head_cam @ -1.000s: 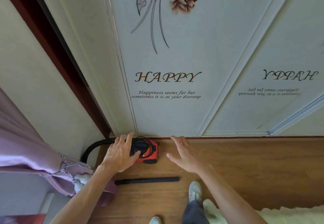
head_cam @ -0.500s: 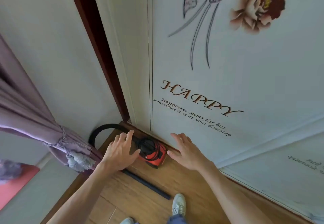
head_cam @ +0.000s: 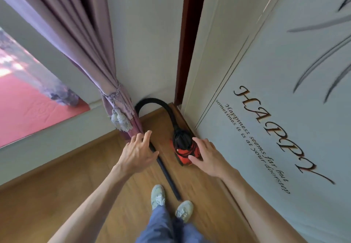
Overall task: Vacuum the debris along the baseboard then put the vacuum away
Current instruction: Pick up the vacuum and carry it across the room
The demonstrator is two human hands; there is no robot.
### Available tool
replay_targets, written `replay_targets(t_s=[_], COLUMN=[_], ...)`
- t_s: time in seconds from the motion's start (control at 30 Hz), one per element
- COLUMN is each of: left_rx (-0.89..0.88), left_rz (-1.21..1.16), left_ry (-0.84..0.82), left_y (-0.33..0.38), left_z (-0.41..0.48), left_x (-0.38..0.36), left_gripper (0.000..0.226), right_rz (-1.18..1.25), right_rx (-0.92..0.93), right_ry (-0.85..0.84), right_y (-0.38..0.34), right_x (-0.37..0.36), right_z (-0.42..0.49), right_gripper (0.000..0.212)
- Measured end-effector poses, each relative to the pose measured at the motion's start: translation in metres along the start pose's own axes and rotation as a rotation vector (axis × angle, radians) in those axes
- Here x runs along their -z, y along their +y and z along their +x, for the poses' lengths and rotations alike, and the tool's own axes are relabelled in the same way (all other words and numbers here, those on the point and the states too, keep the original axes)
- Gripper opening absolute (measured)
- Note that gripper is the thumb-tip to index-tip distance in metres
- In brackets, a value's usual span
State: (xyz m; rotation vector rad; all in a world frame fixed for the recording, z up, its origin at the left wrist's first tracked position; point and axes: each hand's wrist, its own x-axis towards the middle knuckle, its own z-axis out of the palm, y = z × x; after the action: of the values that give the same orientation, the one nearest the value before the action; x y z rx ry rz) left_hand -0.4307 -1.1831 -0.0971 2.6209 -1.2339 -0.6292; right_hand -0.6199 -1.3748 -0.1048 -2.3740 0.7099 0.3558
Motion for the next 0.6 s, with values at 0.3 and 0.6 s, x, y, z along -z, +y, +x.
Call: replay_targets(t_s=[0.3, 0.6], left_rx=[0.004, 0.042], left_rz=[-0.018, -0.03], left_ry=[-0.034, -0.099], left_y=[-0.03, -0.048], left_z=[0.015, 0.039], left_x=[-0.007, -0.025], left_gripper=[0.076, 0.077], right_rz=[-0.001, 0.002], right_rx=[-0.017, -0.062], right_ry=[-0.007, -0.068], right_y=[-0.018, -0.007], right_x=[-0.007, -0.018], right_z=[0.034, 0.069], right_gripper=[0.068, 0.066])
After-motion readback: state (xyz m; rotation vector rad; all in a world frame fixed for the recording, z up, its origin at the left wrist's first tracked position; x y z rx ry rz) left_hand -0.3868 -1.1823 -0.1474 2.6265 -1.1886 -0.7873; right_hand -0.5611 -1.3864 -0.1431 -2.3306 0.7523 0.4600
